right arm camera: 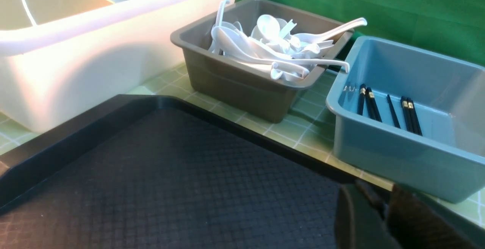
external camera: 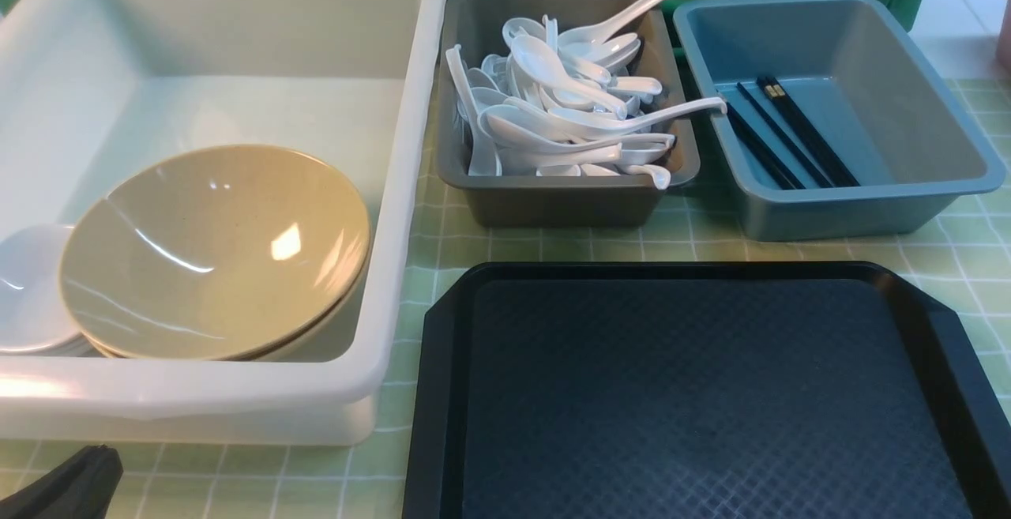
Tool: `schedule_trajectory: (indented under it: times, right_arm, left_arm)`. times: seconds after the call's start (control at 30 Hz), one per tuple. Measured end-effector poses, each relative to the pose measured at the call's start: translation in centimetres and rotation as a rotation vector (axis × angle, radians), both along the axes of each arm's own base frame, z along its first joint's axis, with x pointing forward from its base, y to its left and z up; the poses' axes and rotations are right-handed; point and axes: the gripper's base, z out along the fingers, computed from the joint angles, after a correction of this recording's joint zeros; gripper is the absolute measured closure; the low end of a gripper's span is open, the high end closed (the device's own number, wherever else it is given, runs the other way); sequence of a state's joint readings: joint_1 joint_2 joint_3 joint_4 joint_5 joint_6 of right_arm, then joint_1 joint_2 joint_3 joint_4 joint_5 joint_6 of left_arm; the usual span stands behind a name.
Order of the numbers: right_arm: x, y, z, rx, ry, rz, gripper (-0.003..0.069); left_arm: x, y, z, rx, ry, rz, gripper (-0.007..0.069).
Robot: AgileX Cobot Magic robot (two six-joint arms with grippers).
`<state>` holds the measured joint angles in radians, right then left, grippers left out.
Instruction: On green table put chopsticks spoon bowls plates into blue grey white boxes.
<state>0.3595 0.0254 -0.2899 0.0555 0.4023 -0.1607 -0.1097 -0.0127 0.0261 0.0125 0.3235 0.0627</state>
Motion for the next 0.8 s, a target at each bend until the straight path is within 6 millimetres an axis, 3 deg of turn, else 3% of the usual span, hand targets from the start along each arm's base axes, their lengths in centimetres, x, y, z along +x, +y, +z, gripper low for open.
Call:
schedule_trajectory:
  times: [0.33,0.57,0.8]
  right_arm:
    - [0.0,0.0,0.0,0.000,0.000,-0.011,0.0516]
    - [0.4,-0.9,-0.2,-0.008,0.004,-0.270,0.0509]
    - [1.1,-1.4,-4.1,-0.031,0.098,-0.398,0.0505]
  left_arm:
    - [0.0,0.0,0.0,0.001,0.000,0.000,0.0627]
    - [0.0,0.0,0.0,0.002,0.000,0.000,0.0627]
    - [0.0,0.0,0.0,0.003,0.000,0.000,0.0627]
